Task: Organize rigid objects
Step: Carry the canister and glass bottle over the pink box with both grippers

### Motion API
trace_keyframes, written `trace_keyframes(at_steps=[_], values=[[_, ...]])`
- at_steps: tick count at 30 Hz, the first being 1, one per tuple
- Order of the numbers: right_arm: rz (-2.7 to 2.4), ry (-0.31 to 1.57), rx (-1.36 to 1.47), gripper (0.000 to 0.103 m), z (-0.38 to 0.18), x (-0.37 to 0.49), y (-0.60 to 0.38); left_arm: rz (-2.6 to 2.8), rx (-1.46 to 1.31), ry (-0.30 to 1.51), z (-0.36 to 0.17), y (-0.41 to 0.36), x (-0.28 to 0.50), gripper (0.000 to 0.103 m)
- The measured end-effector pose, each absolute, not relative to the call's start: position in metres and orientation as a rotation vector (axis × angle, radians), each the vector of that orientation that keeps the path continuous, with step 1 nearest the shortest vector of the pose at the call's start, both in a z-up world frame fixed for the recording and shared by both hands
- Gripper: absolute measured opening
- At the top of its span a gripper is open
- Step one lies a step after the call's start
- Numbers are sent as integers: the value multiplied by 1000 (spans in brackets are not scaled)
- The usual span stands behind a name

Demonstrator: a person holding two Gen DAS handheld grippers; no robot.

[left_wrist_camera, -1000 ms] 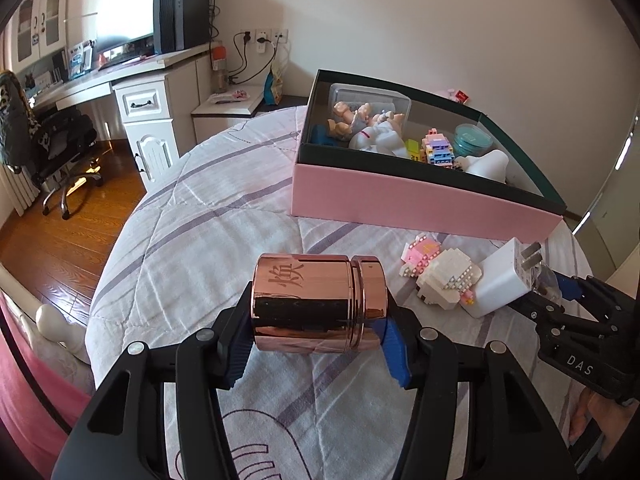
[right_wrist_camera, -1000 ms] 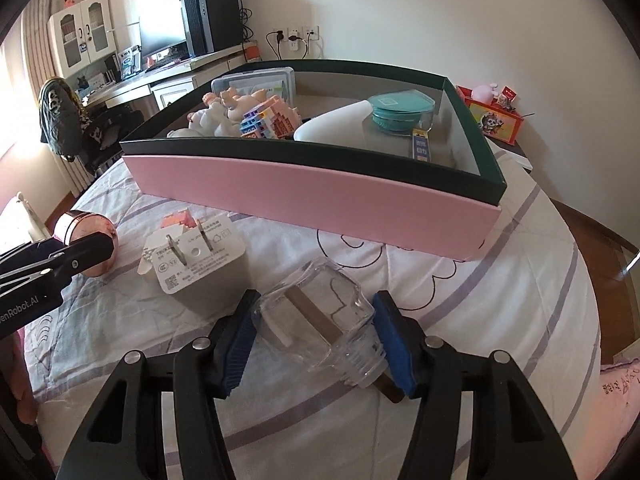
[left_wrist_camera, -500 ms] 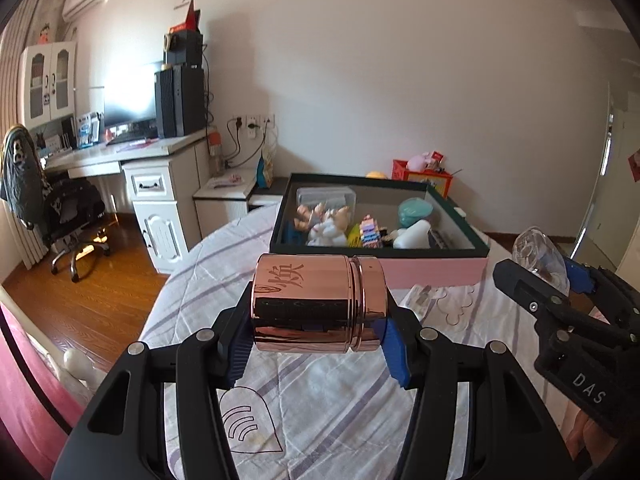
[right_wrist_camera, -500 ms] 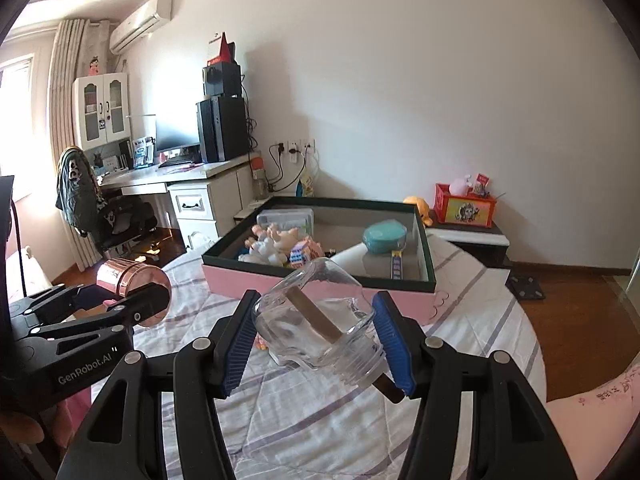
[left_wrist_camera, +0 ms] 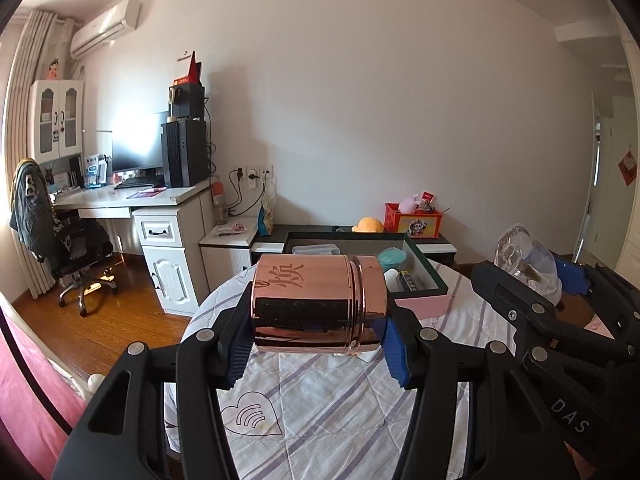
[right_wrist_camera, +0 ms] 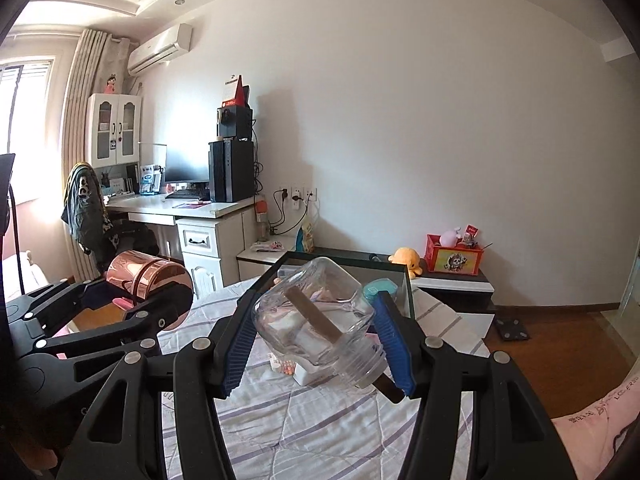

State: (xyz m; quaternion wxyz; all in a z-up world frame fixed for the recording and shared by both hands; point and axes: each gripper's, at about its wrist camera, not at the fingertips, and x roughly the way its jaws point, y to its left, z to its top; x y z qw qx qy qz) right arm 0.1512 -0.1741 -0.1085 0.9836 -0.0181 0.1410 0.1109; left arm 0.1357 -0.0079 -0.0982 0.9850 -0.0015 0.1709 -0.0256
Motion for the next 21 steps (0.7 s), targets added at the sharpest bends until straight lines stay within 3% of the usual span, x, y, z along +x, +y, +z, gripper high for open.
trace_keyframes(at_steps=[21], values=[[225,167,-50,59,-79,98,-168,-15,10,224,-72,-1,83,56]])
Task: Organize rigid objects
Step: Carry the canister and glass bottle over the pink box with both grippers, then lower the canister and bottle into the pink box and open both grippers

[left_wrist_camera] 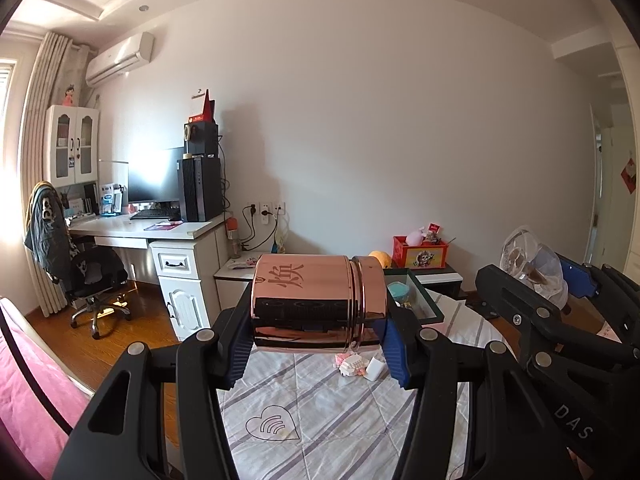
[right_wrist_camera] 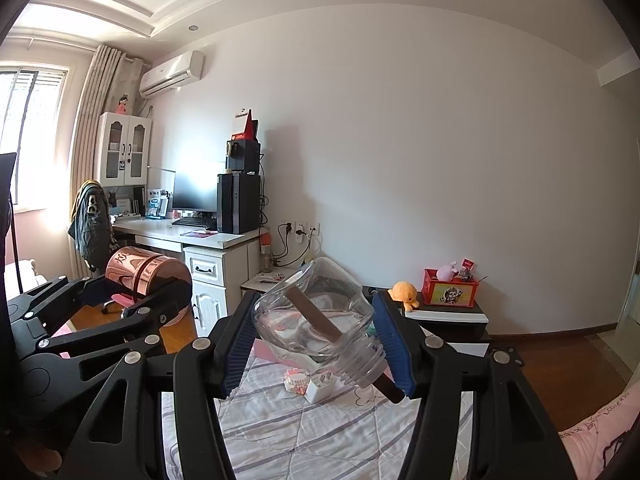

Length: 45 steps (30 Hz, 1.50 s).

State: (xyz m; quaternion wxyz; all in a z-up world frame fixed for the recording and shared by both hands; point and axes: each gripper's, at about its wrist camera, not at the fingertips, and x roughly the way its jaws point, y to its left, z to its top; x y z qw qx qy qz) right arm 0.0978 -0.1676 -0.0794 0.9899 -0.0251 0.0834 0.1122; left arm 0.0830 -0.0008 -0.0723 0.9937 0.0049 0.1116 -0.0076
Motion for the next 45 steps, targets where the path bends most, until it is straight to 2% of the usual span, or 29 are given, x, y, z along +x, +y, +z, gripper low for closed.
trace_keyframes(at_steps=[13,24,32,39,45], values=[[218,214,-41,59,-89,136,-174,-22,37,273,-82,-15,129,56],[207,297,-71,59,-107,246,-179,-69,39,403,-105,-26,274,56],[220,425,-100,59,-142,351,-172,-63,61,539,-146,-29,386,56],[235,569,-119,59,-190,410,-162,-47,58,651,-192,-25,433,56],[230,635,-130,59,-208,435,-159,-34,60,666,-202,-21,450,58]])
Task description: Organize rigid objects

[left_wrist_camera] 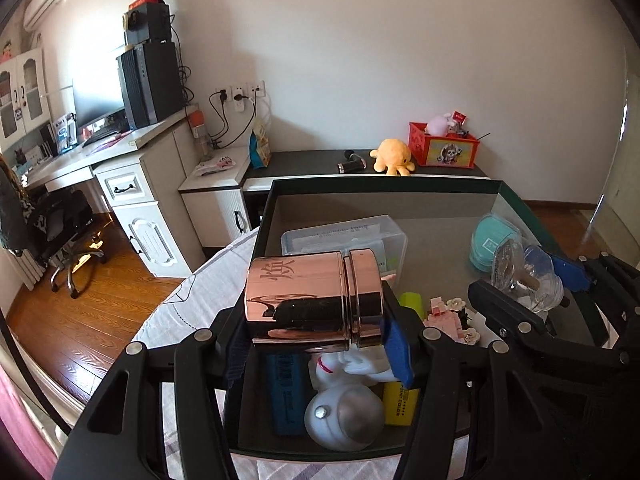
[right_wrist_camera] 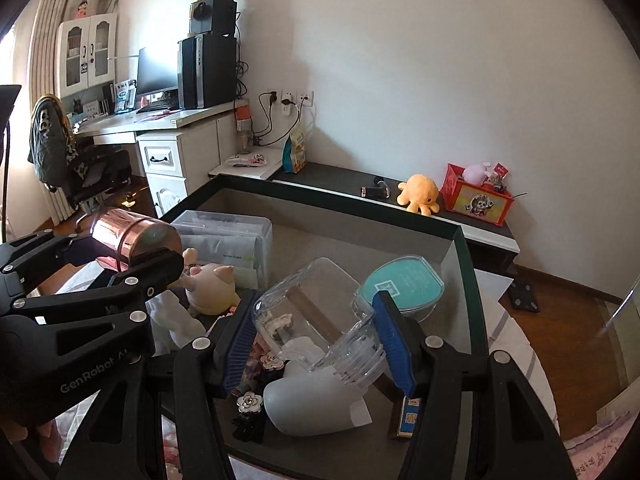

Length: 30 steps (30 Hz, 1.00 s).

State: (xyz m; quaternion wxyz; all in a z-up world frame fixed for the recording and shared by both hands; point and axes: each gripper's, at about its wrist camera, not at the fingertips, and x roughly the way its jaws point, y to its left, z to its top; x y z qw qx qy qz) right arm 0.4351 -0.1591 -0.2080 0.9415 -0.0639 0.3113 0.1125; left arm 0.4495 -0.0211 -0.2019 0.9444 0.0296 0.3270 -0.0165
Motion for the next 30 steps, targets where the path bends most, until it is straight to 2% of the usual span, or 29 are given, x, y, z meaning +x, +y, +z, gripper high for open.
trace_keyframes(at_steps=[2,4,9,12,18,23,30], values=[[229,648,-128,59,-211,439,-160,-15,70,659,-202,-20,447,62],[228,659,-122,59,-214,445,-163,15,80,652,-203,-17,449,76],[208,641,-113,60,-210,438,-166,39,87,637,-196,-15,441,84],[200,629,-107,64,-201,432,-162,61,104,601,-184,-14,429,88],[184,565,-63,81,-173,397,-171,60,71,505,-148,-5,377,96],[190,473,-33,81,-141,340,-174,84,71,384,-111,0,313,102],[191,372,-7,85,-104,250,-178,70,44,273,-79,6,223,103]])
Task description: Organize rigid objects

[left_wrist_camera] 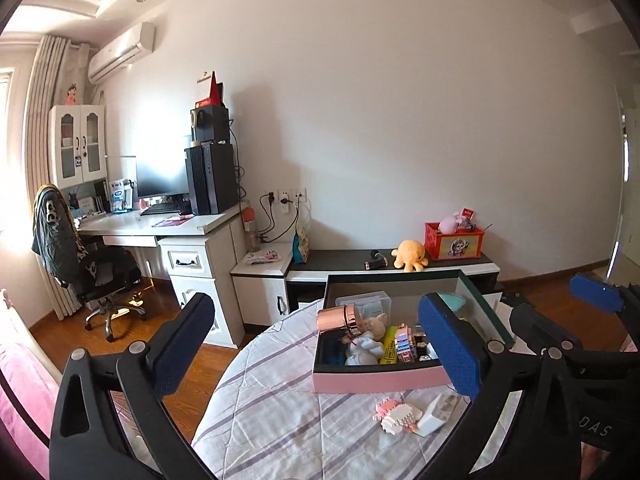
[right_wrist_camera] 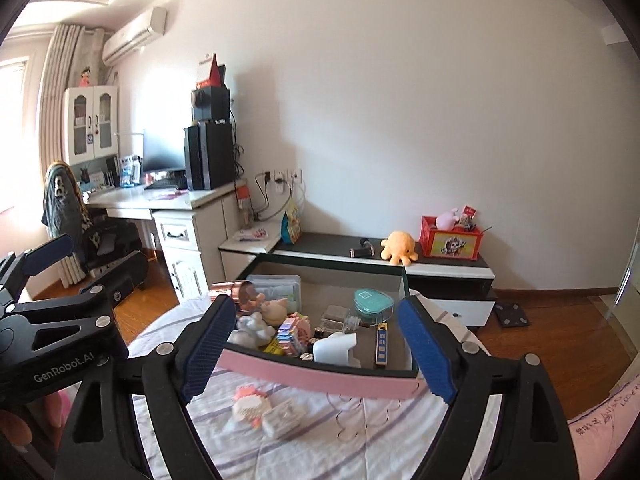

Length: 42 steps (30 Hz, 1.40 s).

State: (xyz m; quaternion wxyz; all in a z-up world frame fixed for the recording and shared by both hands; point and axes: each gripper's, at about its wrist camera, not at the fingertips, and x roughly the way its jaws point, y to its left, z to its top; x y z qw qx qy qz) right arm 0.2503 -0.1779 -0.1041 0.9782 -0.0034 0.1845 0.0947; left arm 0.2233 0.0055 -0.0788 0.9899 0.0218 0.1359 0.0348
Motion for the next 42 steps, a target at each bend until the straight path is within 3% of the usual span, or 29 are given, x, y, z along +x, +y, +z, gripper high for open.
trace_keyframes(at_steps=[5,8,23,42], values=[[194,313,1,88,-87,191,-178,56,24,231,-67,9,169,103],[188,282,8,103,-78,164,-179,39,2,210,-61,15,142,103],[184,171,-8,103,-52,76,-180,49,17,121,-38,14,64,103],[178,160,-3,103,-53,67,-184,49,21,112,-37,11,56,103]])
